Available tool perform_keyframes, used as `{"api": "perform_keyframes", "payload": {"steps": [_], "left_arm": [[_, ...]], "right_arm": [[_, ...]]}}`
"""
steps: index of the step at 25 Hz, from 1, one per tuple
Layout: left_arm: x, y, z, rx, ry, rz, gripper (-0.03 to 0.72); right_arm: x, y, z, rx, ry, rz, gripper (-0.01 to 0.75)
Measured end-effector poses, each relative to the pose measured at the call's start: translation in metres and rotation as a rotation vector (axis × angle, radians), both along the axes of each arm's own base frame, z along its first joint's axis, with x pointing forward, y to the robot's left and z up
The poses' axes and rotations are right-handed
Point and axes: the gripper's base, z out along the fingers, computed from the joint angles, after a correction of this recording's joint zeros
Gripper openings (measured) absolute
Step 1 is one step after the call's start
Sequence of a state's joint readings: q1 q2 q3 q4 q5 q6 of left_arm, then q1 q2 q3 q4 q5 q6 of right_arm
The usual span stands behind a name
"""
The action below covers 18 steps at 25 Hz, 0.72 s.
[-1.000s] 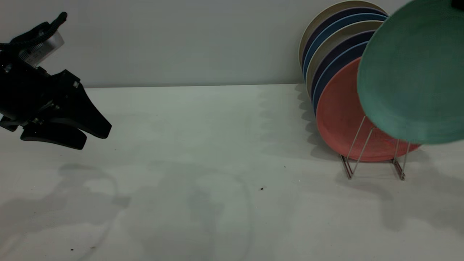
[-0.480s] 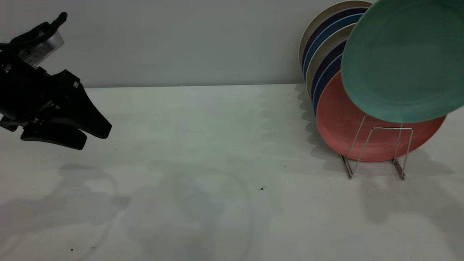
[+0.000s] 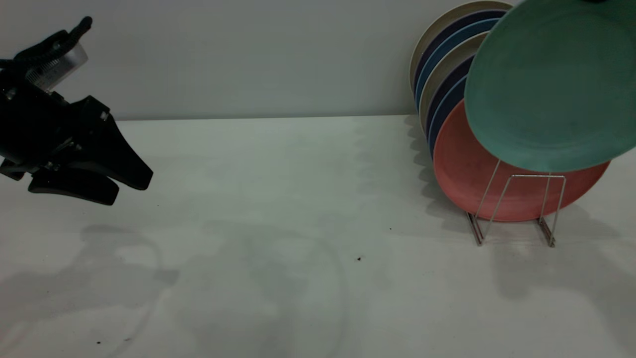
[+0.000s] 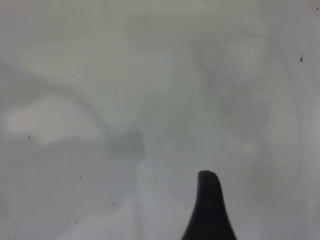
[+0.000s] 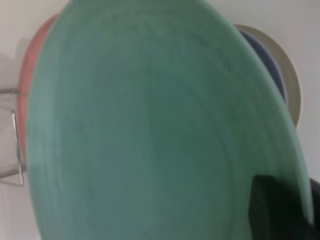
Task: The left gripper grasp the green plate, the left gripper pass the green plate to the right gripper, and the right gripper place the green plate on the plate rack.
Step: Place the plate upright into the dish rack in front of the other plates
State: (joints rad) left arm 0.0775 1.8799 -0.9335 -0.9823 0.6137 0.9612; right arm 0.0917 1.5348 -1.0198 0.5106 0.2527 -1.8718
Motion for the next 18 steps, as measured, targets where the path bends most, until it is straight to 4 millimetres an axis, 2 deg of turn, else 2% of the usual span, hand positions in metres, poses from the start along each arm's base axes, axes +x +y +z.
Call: {"api": "perform_keyframes", "payload": {"steps": [11,18], "left_arm": [[0.000,0.000,0.000,0.000,0.000,0.000,0.591],[0.000,0.000,0.000,0.000,0.000,0.000,0.591]], "right_arm": [[0.011,0.000,-0.021,0.025,0.040,-0.033,0.037],[0.011,0.000,-0.021,0.038,0.042,-0.041,0.043]]}}
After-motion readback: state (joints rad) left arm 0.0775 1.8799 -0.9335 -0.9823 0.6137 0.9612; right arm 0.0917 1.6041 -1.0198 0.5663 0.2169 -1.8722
